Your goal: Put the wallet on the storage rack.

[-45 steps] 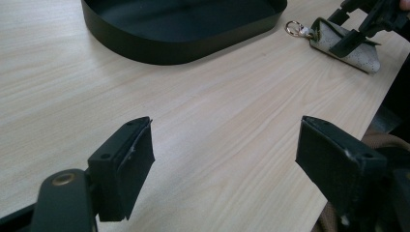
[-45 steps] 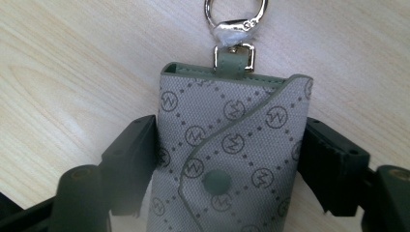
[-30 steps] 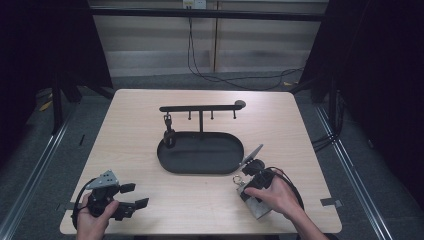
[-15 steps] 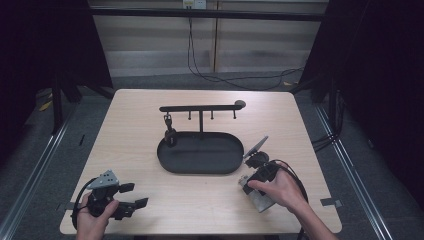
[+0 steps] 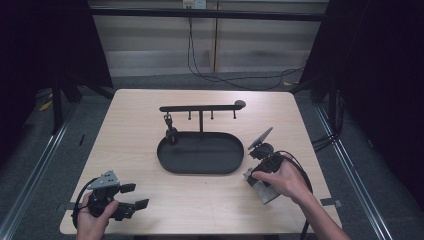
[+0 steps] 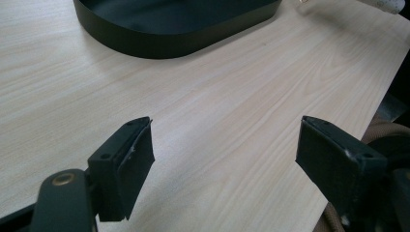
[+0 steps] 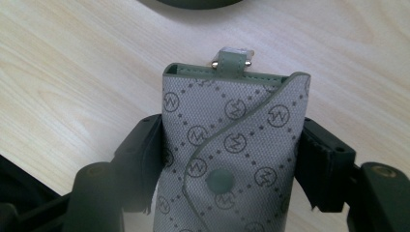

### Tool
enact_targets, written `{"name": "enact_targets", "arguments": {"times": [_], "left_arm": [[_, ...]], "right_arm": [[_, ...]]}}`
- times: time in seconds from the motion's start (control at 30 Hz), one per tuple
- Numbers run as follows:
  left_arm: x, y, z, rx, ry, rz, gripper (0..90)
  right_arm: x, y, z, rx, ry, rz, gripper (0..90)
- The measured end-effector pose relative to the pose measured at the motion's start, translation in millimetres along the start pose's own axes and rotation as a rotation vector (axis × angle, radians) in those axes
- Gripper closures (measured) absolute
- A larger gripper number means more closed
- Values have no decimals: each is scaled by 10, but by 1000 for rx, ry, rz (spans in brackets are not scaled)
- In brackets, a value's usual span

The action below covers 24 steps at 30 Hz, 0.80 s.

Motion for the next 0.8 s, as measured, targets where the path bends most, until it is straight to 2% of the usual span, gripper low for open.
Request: {"name": "enact_targets", "arguments": {"times": [0.13,0.43,0.6,0.8], "left_arm": [[6,-9,0,2,-2,5,204],[6,4,12,5,1,-5,203],[8,-7,13,7,4,8,203],[12,-11,26,6,6,7,191]], "right_arm": [[-24,10,43,-9,5,0,328],[-136,18,129,2,9,4,328],[-190,33,145,-3,6,1,328],[-266,26,165,18,1,9,328]]}}
Point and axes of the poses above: each handheld gripper's, and its own axes: z roughly backward along the jaws, x roughly out of its underside, y roughly to its right, the point moved 1 cm from there along -z, roughly forward along the jaws, and after that the axes turned 14 degrees about -y, right-handed, at the moved point
